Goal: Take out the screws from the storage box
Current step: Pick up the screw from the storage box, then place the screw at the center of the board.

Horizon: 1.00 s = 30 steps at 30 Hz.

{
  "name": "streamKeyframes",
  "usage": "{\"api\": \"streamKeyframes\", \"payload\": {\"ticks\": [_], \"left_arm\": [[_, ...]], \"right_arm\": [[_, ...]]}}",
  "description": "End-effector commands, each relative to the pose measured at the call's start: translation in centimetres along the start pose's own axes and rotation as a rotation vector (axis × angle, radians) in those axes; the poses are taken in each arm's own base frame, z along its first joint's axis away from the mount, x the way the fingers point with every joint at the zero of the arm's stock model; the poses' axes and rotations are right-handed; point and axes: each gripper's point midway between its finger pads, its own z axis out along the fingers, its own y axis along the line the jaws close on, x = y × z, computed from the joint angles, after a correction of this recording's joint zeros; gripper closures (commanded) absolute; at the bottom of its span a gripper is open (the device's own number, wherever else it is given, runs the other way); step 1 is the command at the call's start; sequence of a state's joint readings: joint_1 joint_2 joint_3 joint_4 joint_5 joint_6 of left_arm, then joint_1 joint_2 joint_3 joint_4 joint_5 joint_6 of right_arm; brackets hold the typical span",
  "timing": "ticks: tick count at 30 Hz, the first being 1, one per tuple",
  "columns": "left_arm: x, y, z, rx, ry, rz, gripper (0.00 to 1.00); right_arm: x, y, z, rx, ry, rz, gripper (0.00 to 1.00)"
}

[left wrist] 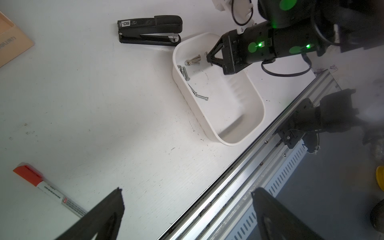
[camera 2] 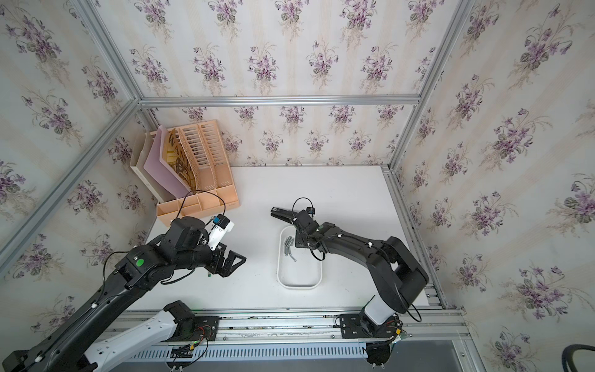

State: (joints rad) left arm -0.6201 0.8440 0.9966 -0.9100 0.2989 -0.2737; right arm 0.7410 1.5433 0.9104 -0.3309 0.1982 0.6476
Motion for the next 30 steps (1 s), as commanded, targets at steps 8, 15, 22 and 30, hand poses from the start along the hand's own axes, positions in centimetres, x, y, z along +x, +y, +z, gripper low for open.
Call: {"api": "streamKeyframes", "payload": {"ticks": [8,15,22,30], "left_arm": [[0.0,0.1,0.1,-0.004,0.000,-0.002,0.01],[0.0,0.0,0.1,-0.003,0.000,-0.001,0.01],[0.0,0.0,0.1,-0.003,0.002,-0.001,0.01],[0.1,0.1,0.2,-0.009,0.008,-0.003,0.01]], "right_arm": [[-4.0,-8.3,-6.7,0.232,-0.296,0.208,1.00],[-2.8,-14.1,-4.1,0.241,-0.170,0.395,1.00],[-1.1,-14.9,-0.7,0.197,-0.025,0.430,1.00],[-0.1,-14.2,1.2,0.171,0.048,0.414,1.00]]}}
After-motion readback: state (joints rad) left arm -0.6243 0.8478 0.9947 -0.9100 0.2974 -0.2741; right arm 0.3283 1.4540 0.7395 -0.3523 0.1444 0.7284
